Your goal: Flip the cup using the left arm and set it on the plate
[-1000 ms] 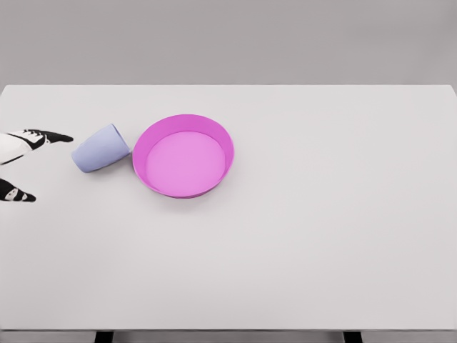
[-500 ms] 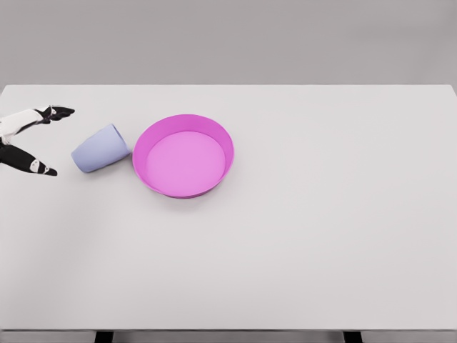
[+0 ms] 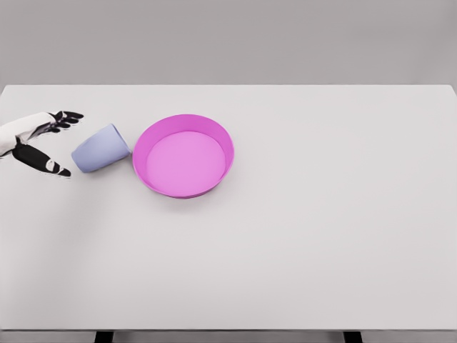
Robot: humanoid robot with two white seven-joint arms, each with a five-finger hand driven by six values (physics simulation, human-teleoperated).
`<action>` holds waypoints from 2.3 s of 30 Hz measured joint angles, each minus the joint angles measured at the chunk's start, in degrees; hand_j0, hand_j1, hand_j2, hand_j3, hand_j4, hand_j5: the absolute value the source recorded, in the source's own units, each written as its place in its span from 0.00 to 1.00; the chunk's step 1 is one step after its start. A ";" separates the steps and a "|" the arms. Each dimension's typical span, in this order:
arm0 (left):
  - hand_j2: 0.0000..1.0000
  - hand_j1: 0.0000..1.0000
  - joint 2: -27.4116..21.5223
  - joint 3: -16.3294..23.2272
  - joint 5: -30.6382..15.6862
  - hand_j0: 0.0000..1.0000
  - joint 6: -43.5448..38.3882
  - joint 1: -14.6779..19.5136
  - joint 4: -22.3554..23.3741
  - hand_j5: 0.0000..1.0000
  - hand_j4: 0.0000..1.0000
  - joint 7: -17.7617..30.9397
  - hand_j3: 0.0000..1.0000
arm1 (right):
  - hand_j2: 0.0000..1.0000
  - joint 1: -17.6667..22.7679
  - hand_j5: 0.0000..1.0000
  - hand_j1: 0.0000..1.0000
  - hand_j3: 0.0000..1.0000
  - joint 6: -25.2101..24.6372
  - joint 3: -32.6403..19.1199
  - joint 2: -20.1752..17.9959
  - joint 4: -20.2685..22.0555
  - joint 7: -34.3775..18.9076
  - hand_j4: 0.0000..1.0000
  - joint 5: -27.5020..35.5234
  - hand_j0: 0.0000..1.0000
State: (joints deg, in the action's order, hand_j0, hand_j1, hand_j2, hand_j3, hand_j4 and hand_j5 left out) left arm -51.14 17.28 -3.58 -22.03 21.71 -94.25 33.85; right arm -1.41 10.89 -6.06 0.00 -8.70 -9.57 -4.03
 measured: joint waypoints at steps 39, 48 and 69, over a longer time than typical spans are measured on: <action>1.00 1.00 9.66 10.67 0.21 1.00 -4.60 10.11 9.35 1.00 1.00 -0.35 1.00 | 1.00 0.00 1.00 1.00 1.00 0.00 0.00 0.00 0.00 0.00 1.00 0.00 1.00; 0.84 0.84 10.12 10.63 0.29 0.84 -4.59 10.11 11.45 0.84 0.84 -0.49 0.84 | 1.00 0.00 1.00 1.00 1.00 0.00 0.00 0.00 0.00 0.00 1.00 0.00 1.00; 0.76 0.76 10.76 8.78 -0.18 0.76 -4.47 9.93 12.17 0.76 0.76 -0.55 0.76 | 1.00 0.00 1.00 1.00 1.00 0.00 0.00 0.00 0.00 0.00 1.00 0.00 1.00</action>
State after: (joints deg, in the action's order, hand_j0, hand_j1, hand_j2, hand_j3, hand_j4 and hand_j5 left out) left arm -40.37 26.06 -3.76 -26.50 31.64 -82.07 33.30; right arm -1.41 10.89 -6.06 0.00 -8.70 -9.57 -4.03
